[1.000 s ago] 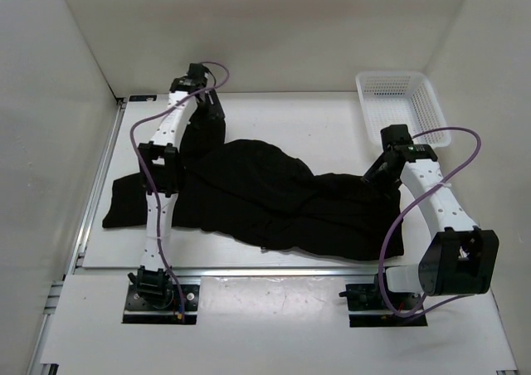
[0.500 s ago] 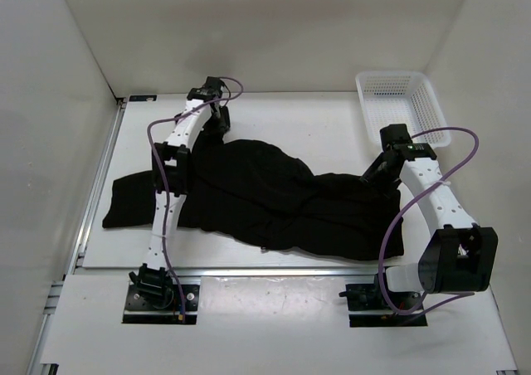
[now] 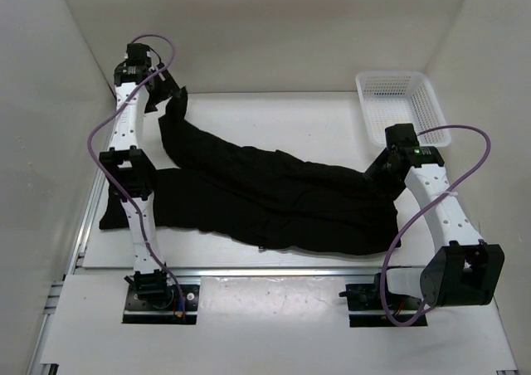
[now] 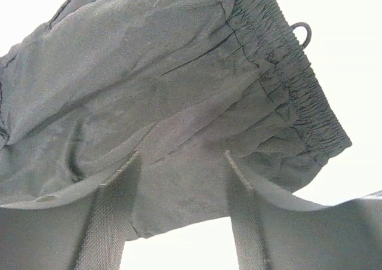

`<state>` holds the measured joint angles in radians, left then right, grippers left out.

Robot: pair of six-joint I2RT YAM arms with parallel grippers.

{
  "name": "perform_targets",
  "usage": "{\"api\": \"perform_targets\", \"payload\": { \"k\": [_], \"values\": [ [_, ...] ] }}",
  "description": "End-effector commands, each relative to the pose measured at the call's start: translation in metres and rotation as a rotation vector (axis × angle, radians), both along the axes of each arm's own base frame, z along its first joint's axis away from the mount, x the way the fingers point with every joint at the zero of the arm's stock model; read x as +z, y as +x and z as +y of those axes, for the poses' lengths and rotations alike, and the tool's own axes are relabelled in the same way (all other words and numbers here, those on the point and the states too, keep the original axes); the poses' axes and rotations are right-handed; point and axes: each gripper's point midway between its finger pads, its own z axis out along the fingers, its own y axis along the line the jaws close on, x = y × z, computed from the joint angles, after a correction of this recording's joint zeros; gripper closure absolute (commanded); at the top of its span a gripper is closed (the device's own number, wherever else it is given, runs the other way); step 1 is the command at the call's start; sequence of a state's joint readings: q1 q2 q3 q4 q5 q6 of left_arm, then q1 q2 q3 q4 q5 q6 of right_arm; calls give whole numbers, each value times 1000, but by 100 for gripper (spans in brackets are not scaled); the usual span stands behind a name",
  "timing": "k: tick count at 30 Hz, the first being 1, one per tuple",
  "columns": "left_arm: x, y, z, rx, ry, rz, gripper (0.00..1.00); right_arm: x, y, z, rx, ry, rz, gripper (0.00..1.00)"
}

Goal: Fold and stack the trousers
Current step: Flatten the trousers out

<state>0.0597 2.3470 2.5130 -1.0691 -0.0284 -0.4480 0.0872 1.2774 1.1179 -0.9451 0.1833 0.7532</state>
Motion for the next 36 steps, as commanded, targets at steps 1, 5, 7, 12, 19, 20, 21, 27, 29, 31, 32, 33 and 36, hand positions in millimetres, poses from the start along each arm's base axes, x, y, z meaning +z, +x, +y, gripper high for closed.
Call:
{"api": "perform_targets", "payload": {
  "k": [1,5,7,12,19,20,21,27,29,31,32,33,36],
  "values": [
    [19,-8,-30,-94,-51,-27,3,16,3,-5,-5,-30,-44,36],
    [30,-16,-43,-129,-53,-36,0,20,8,-3,-10,-16,-62,25],
    [40,-22,-41,-121,-43,-44,0,20,8,-3,-18,-12,-63,22],
    [36,-52,-34,-101,-11,25,12,24,3,-11,-56,-43,-89,32],
    [16,-131,-20,-39,-5,165,66,11,-16,-9,-54,-25,-59,86],
    [10,-141,-17,-30,6,188,60,11,-19,-8,-42,-20,-63,80],
    [-11,-158,-9,-7,22,255,51,5,-25,-8,-42,-22,-48,71],
    [-37,-169,12,50,-59,286,17,-4,-31,-6,-5,-16,-29,13],
    [-16,-140,16,45,-48,203,11,-4,-25,-5,-15,-12,-26,30],
    [-1,-113,7,17,-3,190,11,4,-12,-5,-39,-12,-56,70],
    [2,-105,5,1,15,190,11,1,-6,-4,-50,-9,-36,86],
    [-12,-96,6,0,12,222,11,2,0,-6,-55,-20,-34,100],
    [-7,-74,-1,2,-5,189,11,3,31,-5,-88,9,-31,91]
  ]
}}
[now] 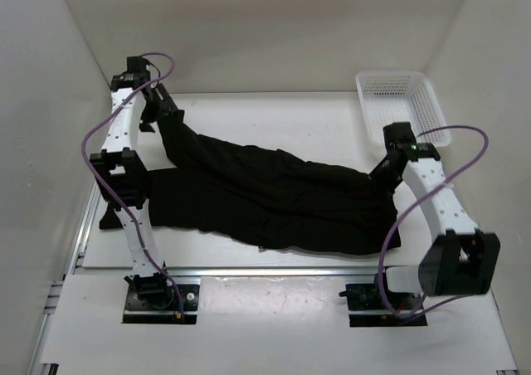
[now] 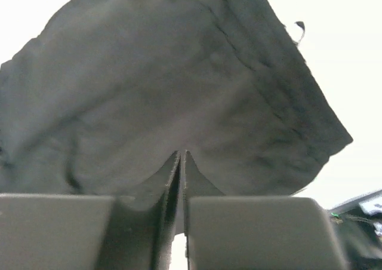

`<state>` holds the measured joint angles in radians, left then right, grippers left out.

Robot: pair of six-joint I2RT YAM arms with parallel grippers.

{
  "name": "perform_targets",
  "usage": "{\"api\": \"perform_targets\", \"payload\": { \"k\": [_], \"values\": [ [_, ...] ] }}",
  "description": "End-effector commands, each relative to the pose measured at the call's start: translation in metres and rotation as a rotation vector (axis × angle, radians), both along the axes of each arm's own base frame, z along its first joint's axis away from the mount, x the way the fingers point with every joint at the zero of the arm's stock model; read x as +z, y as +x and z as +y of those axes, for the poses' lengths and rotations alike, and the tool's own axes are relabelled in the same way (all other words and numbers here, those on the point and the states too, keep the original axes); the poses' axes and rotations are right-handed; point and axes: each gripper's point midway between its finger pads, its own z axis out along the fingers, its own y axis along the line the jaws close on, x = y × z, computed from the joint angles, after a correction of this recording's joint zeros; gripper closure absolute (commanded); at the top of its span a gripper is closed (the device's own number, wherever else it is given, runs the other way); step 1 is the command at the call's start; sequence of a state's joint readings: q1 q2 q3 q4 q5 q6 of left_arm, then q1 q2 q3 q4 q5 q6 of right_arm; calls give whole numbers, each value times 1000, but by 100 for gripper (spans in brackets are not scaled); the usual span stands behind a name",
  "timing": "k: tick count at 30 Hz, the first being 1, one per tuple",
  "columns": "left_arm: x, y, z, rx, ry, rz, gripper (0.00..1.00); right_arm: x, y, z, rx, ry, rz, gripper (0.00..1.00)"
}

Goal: Fold and stack the trousers
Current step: Flatten the trousers out

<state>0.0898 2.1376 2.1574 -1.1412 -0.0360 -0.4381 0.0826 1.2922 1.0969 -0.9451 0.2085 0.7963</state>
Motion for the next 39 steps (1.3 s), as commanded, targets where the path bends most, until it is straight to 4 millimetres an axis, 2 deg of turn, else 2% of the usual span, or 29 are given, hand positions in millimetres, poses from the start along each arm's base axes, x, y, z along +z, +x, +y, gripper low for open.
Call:
{"api": "perform_targets", "payload": {
  "k": [1,2,3,4,5,6,7,8,9,10,11,12,13,14,16,17,20,22,24,25,27,28,30,31,32,33,35,39],
  "values": [
    [12,8,-16,-20,-21,-21,11,6,43,0,-40,34,-39,86],
    [17,13,-19,-10,-45,-45,10,9,54,3,-35,48,-56,79],
    [6,11,-21,-6,-59,-18,10,9,63,5,-31,58,-70,67],
    [1,9,-24,-2,-74,-2,10,0,67,6,-32,56,-40,67],
    [-11,-2,-24,0,-77,42,13,-2,69,9,-24,74,-31,67],
    [-14,-7,-30,-11,-77,49,14,-5,72,9,-24,74,-31,67],
    [-1,-15,-28,-5,-64,24,16,-10,69,11,-12,77,-15,67],
    [-21,-37,-27,1,-59,89,20,-16,65,10,-12,77,-2,67],
    [-1,-45,-26,4,-46,31,21,-10,65,12,4,85,-51,67],
    [-1,-56,-25,8,-38,34,21,-11,61,13,8,95,-66,66],
    [-21,-80,-20,25,-34,95,21,-27,44,12,18,88,-32,65],
    [-22,-91,-20,26,-34,100,23,-23,38,14,34,96,-61,58],
    [-13,-100,-21,25,-32,65,23,-28,32,13,34,96,-58,54],
    [-30,-119,-19,43,-39,123,23,-38,18,13,32,95,-31,51],
    [-39,-130,-23,46,-58,139,23,-47,7,14,44,101,-4,44],
    [-51,-135,-28,36,-83,158,23,-55,-1,15,47,113,24,44],
    [-69,-128,-44,3,-94,178,23,-63,0,20,60,124,37,44],
    [-83,-124,-45,15,-99,215,23,-66,10,27,93,120,35,46],
    [-93,-119,-47,21,-113,224,21,-57,27,36,130,129,10,46],
    [-107,-121,-47,23,-114,265,21,-63,33,43,162,124,27,46],
    [-121,-122,-52,14,-145,299,21,-57,50,59,205,135,14,46],
    [-129,-126,-52,20,-168,327,21,-67,54,60,203,133,47,44],
    [-144,-138,-49,70,-221,381,23,-73,57,67,193,139,76,44],
    [-152,-148,-49,74,-223,416,23,-80,56,70,175,134,96,44],
    [-150,-147,-45,84,-216,406,23,-80,57,69,161,129,95,44],
    [-154,-153,-40,93,-190,422,23,-91,43,69,158,127,134,44],
    [-154,-156,-37,90,-166,423,23,-101,34,65,153,113,160,44],
    [-157,-180,-29,96,-136,485,23,-114,-2,53,141,79,242,44]
  ]
}}
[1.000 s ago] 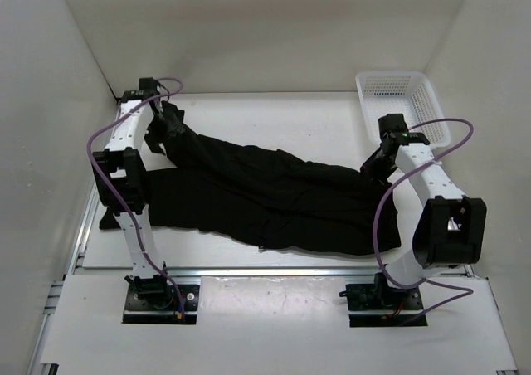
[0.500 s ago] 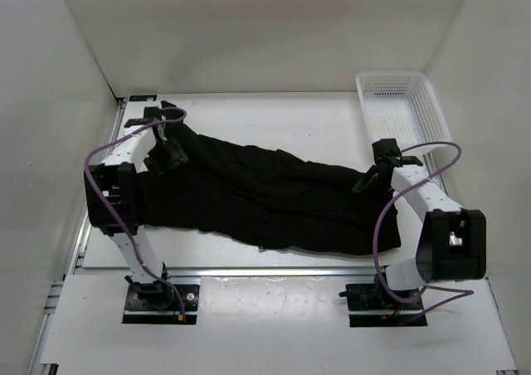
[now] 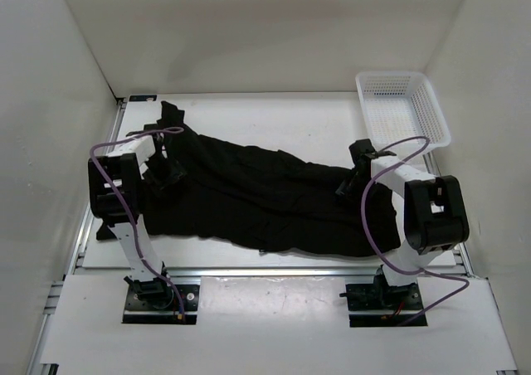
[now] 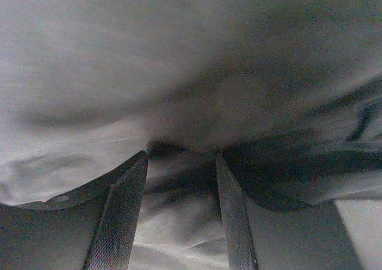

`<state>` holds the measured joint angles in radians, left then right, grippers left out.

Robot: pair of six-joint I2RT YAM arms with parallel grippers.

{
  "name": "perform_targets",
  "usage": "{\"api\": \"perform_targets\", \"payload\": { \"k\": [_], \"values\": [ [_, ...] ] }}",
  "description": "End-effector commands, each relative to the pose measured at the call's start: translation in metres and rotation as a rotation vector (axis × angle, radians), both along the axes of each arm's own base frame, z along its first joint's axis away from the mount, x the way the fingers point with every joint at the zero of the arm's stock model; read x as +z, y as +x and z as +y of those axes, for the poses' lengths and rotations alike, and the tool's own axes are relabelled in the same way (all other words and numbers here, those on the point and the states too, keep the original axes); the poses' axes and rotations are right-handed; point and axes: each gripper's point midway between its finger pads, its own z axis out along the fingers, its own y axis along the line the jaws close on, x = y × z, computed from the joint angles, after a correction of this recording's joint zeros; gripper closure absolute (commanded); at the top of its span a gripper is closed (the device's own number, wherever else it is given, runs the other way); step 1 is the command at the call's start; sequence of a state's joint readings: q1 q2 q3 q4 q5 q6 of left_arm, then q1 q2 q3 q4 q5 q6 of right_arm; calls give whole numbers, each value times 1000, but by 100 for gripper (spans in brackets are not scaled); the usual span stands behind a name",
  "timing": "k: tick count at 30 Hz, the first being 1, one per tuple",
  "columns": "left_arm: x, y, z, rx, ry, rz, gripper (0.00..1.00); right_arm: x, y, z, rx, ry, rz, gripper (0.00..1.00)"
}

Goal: Fold and stack the trousers
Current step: Flatten the trousers out

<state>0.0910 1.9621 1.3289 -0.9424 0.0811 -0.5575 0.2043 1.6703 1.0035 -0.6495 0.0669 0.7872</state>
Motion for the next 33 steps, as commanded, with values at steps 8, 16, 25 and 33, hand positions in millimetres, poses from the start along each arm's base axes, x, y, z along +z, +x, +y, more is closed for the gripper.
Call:
{"api": "perform_targets", "payload": {
  "k": [8,16,25,33],
  "values": [
    [20,-32,29,-51,132,12,23,21,-69,-17,-85,-27,54,44],
    [137,81,41,-24,175,-324,29,95,-17,-32,-58,-123,-159,29],
    [123,178,63,63,136,-397,20,127,27,-30,-55,-142,-244,27],
    [72,198,68,46,113,-367,30,117,20,-27,-46,-127,-211,27]
  ]
}}
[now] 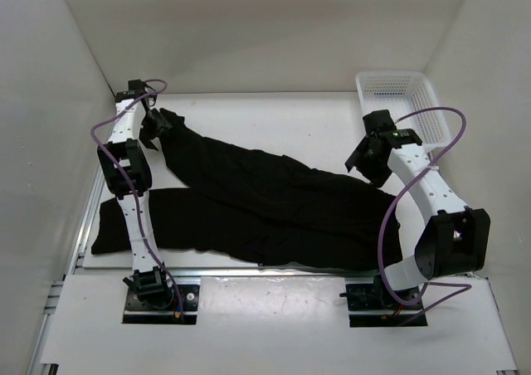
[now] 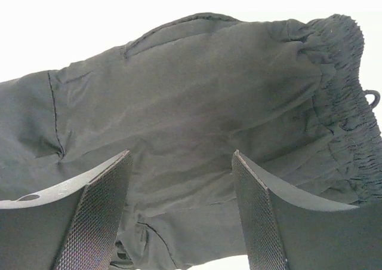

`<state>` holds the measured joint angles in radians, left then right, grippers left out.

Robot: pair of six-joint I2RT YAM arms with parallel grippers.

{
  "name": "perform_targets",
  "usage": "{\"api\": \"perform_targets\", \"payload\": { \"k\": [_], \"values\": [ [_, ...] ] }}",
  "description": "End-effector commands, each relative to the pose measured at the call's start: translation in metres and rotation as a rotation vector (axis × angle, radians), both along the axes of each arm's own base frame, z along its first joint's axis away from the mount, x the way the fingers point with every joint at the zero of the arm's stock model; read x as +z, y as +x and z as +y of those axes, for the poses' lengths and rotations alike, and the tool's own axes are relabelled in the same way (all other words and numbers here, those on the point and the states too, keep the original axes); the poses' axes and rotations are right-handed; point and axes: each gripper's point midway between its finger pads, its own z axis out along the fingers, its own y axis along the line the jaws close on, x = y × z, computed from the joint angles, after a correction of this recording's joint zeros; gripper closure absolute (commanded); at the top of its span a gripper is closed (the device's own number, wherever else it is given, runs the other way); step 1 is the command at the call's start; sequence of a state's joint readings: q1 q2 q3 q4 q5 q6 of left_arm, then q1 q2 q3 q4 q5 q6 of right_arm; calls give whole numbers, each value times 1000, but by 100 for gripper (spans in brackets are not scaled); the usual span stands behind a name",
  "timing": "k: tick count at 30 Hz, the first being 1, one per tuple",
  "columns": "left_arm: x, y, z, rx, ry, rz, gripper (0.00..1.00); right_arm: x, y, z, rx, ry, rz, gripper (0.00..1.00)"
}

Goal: Fold and stack the trousers
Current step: Flatten the trousers out

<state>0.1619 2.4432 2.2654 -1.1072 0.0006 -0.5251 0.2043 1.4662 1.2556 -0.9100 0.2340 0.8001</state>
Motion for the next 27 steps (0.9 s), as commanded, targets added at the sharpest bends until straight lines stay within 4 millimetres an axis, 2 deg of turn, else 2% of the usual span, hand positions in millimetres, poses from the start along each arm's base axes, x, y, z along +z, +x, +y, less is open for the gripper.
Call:
{"api": "perform_targets", "payload": {
  "k": [1,2,5,6,7,9,10,11,12,13,14,15,16,17,18,19,20,21,22,26,27],
  "values": [
    [27,10,0,-10,2,-75,32,-4,-7,-3,12,-17,23,27],
    [27,10,0,-10,2,-75,34,-4,-7,-3,12,-17,23,27],
    [19,8,0,-10,0,-65,52,-4,-7,-1,16,-8,25,27],
    [23,8,0,-20,6,-73,64,-4,-7,-1,16,-8,25,27],
    [27,11,3,-15,22,-83,89,-4,-7,-1,16,-8,25,27],
    [42,0,13,-29,88,-58,90,-1,-5,-1,16,-7,16,27],
    [60,-3,18,-29,123,-80,90,-1,-5,-1,16,-7,16,27],
    [70,-7,27,-23,176,-81,90,-1,-5,-1,16,-7,16,27],
    [74,-16,32,-38,209,-62,90,-1,-5,-1,16,-7,16,27],
    [96,-22,36,-23,241,-91,90,-1,-5,-1,16,-7,16,27],
    [102,-29,44,-4,265,-88,90,-1,-5,-1,16,-7,16,27],
    [98,-41,49,7,261,-61,90,2,-3,0,16,-5,7,27],
    [105,-34,47,6,255,-109,90,-1,-2,0,16,-7,19,27],
    [109,-35,51,14,246,-120,85,-4,-2,0,16,-9,28,27],
    [110,-28,44,-27,215,-145,75,-1,0,2,20,2,21,27],
    [110,-22,41,-38,193,-159,45,-2,2,3,20,2,24,27],
    [94,-24,41,-41,162,-110,27,-5,2,3,20,0,34,27],
    [91,-22,38,-37,119,-106,12,-2,5,3,28,-2,25,27],
    [94,-18,34,-47,96,-120,0,-2,7,4,28,-2,26,27],
    [79,-27,47,26,54,-93,0,-2,7,4,28,-2,26,27],
    [83,-28,55,57,54,-113,19,1,7,4,28,0,16,27]
  ]
}}
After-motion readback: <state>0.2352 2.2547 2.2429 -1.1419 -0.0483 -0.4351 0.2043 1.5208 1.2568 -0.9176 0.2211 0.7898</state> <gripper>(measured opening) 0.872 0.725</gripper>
